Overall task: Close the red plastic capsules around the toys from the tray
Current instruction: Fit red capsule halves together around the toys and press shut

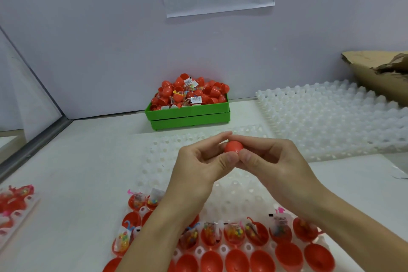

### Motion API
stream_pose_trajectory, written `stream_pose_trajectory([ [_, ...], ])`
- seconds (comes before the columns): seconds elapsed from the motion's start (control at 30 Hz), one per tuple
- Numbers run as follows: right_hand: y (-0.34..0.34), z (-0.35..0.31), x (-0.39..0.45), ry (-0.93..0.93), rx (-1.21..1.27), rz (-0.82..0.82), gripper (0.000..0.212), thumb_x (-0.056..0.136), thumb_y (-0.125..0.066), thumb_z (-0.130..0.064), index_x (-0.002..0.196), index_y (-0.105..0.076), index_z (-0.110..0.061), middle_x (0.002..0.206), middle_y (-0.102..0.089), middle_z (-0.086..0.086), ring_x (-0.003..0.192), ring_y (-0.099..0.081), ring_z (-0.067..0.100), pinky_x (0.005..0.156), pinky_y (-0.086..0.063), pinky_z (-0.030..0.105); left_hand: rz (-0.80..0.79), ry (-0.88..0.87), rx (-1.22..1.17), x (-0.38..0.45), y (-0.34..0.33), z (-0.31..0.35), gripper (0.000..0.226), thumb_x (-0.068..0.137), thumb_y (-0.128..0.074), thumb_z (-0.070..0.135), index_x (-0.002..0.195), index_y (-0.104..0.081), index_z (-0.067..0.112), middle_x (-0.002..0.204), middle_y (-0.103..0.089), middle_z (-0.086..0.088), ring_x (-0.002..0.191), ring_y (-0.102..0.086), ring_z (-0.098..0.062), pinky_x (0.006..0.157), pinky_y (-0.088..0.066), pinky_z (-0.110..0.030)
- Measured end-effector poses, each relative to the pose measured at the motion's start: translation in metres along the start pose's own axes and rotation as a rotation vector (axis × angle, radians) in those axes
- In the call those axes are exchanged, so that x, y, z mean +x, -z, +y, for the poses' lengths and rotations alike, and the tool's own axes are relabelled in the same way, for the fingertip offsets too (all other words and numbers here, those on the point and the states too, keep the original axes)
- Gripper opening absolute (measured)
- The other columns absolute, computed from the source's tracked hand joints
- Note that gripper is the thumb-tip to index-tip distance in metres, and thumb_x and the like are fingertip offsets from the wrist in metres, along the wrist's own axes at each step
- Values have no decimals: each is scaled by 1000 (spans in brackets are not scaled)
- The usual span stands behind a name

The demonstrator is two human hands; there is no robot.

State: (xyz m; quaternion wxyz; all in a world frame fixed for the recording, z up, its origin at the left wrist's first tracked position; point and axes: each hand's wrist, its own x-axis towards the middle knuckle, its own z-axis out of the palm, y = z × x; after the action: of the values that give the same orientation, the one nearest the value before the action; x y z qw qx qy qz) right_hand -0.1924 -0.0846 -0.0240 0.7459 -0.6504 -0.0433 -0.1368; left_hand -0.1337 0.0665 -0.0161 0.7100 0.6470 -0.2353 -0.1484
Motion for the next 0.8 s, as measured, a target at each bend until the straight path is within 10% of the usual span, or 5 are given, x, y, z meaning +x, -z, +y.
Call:
stream_pose_trajectory([
  [0.8,4,-5,4,89,-55,-154,31,78,-72,-9,107,-76,-19,104,-77,-1,103,-71,12,84,-53,16,-96,88,-236,3,4,1,44,71,-73,28,109,-74,7,111,-73,-15,110,-68,-25,93,-55,-32],
])
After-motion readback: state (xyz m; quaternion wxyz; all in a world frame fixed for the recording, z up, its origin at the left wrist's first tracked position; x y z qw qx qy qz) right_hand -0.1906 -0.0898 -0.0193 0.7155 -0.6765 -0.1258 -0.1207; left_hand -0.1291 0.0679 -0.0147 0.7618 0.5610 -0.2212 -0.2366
